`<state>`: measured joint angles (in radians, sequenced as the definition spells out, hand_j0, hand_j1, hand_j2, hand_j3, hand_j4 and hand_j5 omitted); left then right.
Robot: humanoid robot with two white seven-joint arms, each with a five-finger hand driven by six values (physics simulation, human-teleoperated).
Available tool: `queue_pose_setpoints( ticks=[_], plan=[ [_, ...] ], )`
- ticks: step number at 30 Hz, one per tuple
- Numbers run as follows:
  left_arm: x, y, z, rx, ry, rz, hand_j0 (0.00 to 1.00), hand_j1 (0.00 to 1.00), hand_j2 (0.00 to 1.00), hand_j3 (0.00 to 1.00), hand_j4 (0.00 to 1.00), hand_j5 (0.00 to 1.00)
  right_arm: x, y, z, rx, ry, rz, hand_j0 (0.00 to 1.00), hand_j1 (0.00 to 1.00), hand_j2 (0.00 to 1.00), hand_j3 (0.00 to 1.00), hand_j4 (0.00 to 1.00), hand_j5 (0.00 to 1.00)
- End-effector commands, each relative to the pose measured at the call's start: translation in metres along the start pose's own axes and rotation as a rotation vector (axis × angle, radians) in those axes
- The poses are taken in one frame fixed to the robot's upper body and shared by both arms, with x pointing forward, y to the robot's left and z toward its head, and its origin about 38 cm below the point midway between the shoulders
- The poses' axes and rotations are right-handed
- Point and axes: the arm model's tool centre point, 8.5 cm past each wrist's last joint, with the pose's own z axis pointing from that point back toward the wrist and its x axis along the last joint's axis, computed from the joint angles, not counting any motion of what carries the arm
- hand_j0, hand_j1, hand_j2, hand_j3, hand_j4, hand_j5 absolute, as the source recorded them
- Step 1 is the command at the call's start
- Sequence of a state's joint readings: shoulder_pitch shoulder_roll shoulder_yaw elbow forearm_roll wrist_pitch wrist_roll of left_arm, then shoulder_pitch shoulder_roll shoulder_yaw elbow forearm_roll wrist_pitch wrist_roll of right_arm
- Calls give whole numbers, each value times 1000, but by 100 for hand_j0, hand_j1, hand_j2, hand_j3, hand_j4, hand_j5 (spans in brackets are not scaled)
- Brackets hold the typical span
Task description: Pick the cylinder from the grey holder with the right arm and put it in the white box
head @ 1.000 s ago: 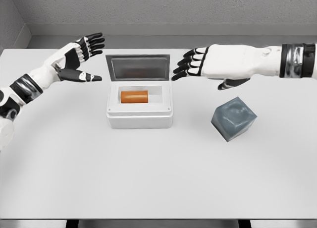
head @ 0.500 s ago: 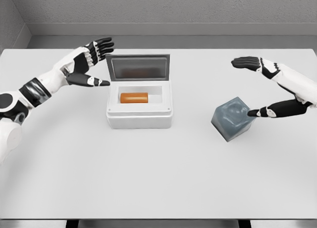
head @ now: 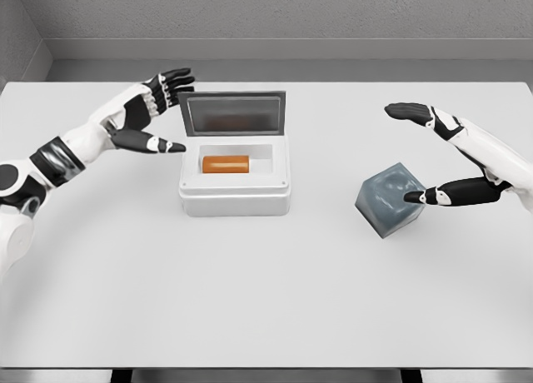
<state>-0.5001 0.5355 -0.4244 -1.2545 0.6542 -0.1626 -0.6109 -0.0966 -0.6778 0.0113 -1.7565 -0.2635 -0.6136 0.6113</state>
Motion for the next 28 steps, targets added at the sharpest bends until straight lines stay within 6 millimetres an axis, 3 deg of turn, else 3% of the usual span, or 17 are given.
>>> queue_pose_setpoints(
  ticks=[1,14,19,23,28],
  plan=[
    [10,5,5,4,-13,-18,100,100,100,100,100,100,0,0,0,-4,-3,-7,100,100,100,100,100,100],
    [20,-2,23,-10,-29,-48,100,100,100,100,100,100,-1,2,2,-2,7,-12,100,100,100,100,100,100],
    [25,7,29,15,-33,-59,100,100,100,100,100,100,-1,2,2,-3,7,-13,100,100,100,100,100,100],
    [39,49,93,128,45,-137,100,100,100,100,100,100,-2,2,2,-2,7,-12,100,100,100,100,100,100],
    [48,64,122,182,47,-186,100,100,100,100,100,100,-2,2,2,-1,8,-11,100,100,100,100,100,100]
  ],
)
